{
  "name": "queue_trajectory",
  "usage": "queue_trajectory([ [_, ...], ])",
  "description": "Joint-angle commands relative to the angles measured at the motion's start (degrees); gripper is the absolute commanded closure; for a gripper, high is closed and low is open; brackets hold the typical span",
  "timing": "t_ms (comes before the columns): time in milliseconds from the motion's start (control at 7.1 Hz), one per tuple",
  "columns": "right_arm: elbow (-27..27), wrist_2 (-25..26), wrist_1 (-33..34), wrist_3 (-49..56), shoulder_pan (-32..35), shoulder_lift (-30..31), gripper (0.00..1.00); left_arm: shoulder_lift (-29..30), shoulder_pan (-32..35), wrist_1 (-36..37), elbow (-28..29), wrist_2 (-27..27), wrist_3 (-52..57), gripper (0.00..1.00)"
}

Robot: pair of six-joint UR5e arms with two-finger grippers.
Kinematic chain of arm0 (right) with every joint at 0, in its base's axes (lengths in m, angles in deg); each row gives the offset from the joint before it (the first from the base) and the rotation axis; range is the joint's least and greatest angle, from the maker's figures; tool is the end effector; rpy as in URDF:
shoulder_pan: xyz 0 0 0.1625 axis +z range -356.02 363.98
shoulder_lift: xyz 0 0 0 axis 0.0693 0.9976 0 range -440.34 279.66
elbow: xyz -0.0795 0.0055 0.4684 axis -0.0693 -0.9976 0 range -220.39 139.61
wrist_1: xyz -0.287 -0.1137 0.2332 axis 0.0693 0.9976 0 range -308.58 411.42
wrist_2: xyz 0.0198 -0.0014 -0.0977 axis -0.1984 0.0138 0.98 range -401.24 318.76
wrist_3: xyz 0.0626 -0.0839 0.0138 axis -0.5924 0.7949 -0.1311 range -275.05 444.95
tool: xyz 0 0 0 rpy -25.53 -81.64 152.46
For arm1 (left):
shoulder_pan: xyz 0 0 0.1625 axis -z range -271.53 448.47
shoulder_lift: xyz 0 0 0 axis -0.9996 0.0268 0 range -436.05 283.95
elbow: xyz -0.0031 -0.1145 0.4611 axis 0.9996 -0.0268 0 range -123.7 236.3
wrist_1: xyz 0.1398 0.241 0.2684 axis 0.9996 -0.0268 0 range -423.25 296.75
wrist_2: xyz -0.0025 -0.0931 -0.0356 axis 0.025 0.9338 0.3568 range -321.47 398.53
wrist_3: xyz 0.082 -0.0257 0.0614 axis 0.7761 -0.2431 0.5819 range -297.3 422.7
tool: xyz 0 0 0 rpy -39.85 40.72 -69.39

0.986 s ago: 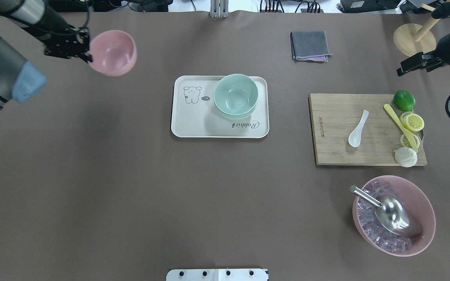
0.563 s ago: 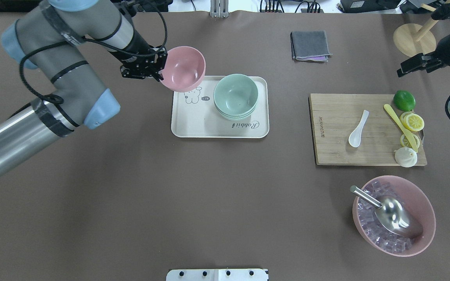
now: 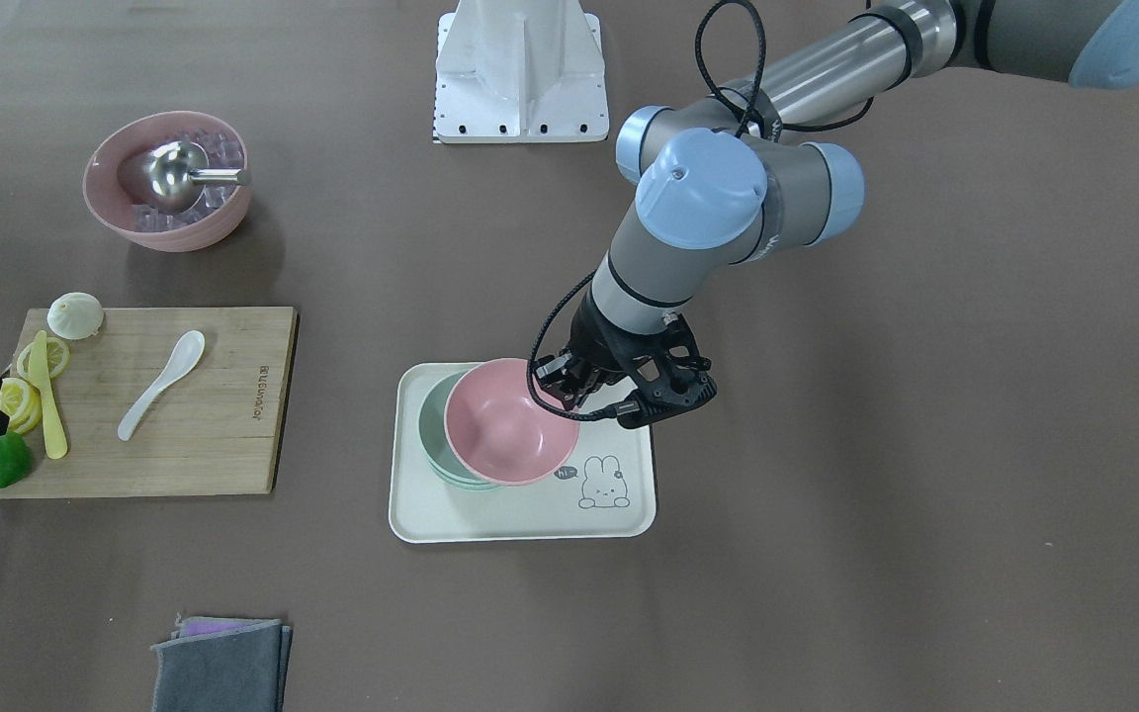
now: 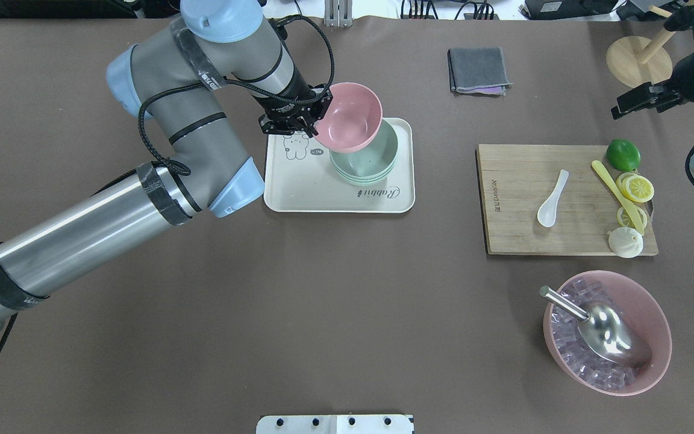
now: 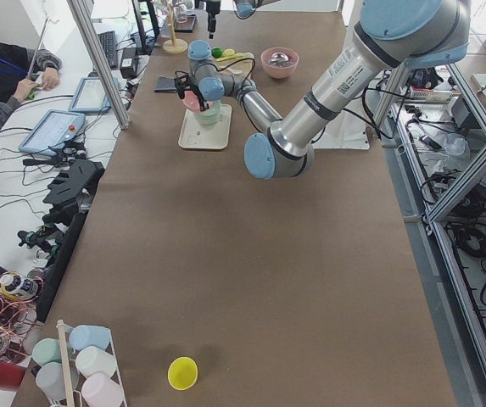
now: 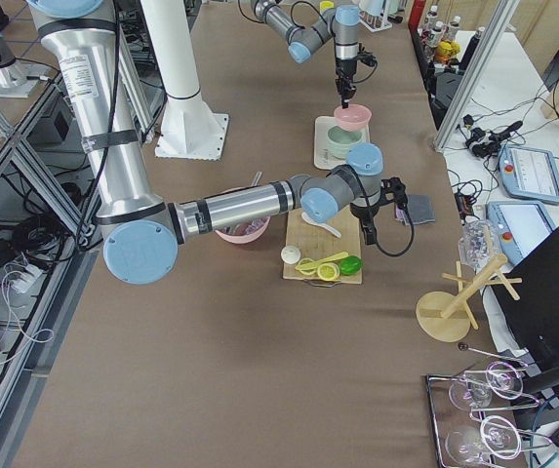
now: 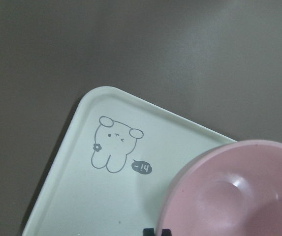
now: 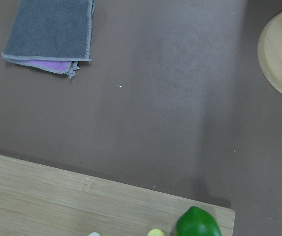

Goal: Stack pink bowl on green and place spoon
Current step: 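Carry the pink bowl over the green bowl and lower it inside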

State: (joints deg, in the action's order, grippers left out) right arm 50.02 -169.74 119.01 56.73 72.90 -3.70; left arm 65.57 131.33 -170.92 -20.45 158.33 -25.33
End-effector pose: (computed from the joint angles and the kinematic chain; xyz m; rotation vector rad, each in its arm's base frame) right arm -0.1496 -0.5766 0.5461 0.2807 -0.8418 -0.0957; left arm 0.5233 -0.5958 0.2005 -0.0775 1.0696 -0.3905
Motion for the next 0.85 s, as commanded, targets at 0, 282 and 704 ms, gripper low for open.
queue_trajectory([
  [0,0.03,0.00,0.00,0.00,-0.02,0.00,0.00,0.59,-2.07,0.00,0.20,-2.36,-0.92,1.00],
  [282,0.03,0.00,0.00,0.09,0.07,-0.09,0.00,1.47,-2.61,-0.09,1.95,-3.35,-0.92,1.00],
  [704,-0.15,0.00,0.00,0.09,-0.02,-0.09,0.00,1.74,-3.75,-0.09,3.10,-5.02,-0.83,1.00],
])
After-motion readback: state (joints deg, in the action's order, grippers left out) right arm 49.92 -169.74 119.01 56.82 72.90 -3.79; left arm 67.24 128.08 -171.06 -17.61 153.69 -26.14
